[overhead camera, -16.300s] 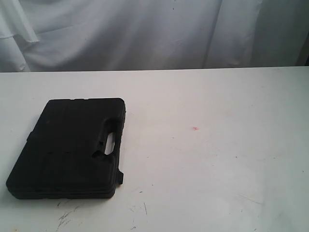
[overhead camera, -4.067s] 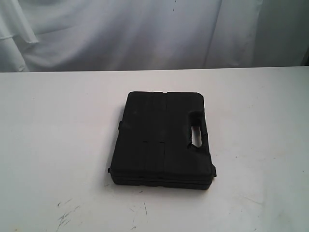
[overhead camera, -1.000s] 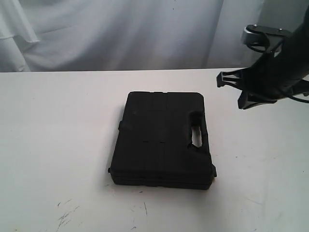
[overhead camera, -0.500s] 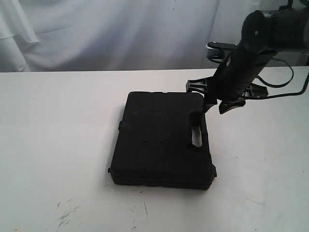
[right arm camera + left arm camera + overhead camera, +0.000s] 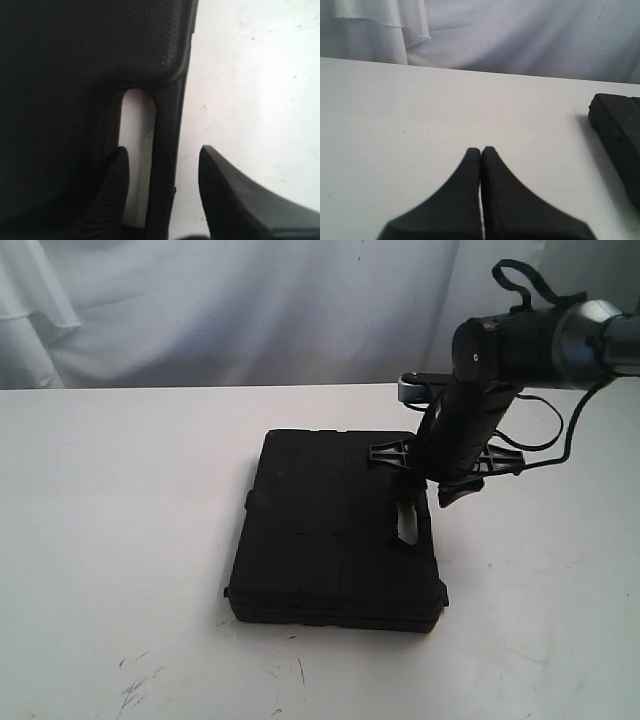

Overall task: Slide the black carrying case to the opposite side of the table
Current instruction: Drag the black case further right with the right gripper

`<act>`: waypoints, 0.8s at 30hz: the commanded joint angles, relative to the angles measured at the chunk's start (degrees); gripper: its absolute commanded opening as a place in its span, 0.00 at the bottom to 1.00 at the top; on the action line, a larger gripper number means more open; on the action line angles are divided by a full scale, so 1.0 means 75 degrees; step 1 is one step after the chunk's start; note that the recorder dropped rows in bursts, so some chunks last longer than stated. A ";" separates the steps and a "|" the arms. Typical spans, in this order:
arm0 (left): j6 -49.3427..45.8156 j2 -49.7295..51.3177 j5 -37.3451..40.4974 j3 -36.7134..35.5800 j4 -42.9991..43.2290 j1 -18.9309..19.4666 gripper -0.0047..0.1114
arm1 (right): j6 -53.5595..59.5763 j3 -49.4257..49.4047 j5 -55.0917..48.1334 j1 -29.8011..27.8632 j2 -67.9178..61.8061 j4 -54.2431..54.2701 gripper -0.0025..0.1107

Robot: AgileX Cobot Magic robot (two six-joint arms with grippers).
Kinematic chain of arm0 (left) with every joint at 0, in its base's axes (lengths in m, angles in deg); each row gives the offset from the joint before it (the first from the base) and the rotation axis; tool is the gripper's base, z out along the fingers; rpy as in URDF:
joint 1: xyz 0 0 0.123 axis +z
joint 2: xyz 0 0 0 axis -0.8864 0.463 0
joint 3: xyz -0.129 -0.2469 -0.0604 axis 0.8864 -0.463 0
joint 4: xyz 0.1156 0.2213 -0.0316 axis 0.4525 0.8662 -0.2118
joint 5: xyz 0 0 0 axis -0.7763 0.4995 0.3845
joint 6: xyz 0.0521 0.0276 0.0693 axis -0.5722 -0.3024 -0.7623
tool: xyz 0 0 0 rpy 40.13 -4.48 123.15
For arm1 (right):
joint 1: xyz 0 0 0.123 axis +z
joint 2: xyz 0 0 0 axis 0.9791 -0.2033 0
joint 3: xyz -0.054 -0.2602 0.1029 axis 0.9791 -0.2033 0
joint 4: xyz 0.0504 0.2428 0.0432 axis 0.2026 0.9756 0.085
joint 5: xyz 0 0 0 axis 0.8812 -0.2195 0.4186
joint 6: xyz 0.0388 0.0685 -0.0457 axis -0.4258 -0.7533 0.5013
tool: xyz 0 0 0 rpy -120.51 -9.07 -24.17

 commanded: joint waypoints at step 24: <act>0.0018 -0.0038 -0.0058 -0.0035 0.0001 0.0021 0.04 | 0.0119 0.0077 -0.0715 -0.0412 -0.0380 -0.1806 0.02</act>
